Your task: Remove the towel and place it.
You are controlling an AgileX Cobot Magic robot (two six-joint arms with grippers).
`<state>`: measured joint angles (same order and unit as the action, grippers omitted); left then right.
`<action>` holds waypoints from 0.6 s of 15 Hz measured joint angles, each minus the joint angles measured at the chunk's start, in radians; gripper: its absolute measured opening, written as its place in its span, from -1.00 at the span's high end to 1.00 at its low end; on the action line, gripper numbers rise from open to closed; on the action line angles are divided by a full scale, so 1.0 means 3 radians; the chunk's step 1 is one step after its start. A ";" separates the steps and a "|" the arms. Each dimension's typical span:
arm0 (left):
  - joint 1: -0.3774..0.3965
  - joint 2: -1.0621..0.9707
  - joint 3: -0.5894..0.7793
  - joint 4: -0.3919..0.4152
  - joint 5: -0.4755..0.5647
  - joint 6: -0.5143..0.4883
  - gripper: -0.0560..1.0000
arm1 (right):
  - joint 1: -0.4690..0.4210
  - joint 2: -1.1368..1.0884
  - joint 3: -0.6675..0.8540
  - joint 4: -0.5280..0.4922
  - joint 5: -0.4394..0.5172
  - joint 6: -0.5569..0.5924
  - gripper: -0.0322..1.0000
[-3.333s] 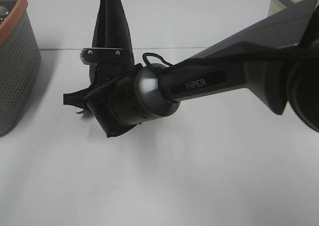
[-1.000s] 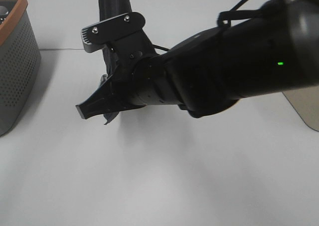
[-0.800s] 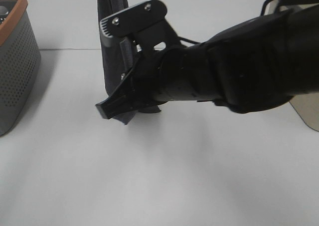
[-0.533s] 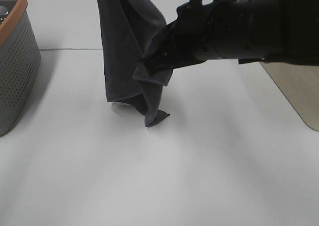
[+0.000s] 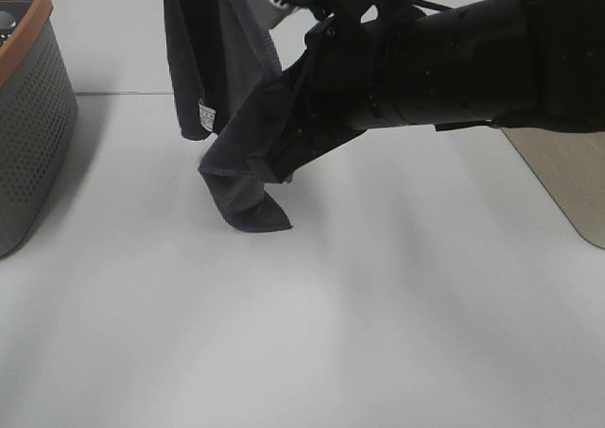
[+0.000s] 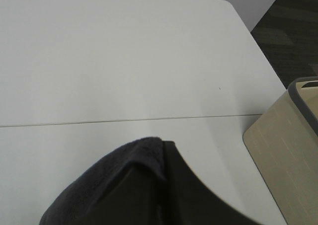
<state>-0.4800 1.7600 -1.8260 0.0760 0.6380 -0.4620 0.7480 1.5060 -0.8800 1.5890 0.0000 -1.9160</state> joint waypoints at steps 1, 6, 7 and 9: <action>0.0000 0.0000 0.0000 0.0000 0.0010 0.0010 0.89 | 0.0000 0.0017 0.0003 -0.0130 0.0083 0.0010 0.90; 0.0000 0.0000 0.0000 -0.0007 0.0170 0.0013 0.89 | -0.0087 0.0027 0.0007 -0.1610 0.0633 0.0820 0.90; 0.0000 0.0000 0.0000 -0.0023 0.0233 0.0013 0.89 | -0.0220 0.0040 -0.0003 -0.2123 0.0800 0.1257 0.90; -0.0007 0.0000 0.0000 -0.0057 0.0277 -0.0007 0.89 | -0.0523 0.0050 -0.0080 -0.3260 0.1037 0.2247 0.90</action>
<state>-0.4820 1.7600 -1.8260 0.0590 0.7210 -0.4640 0.5910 1.5210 -0.9040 0.6110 0.3110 -1.2420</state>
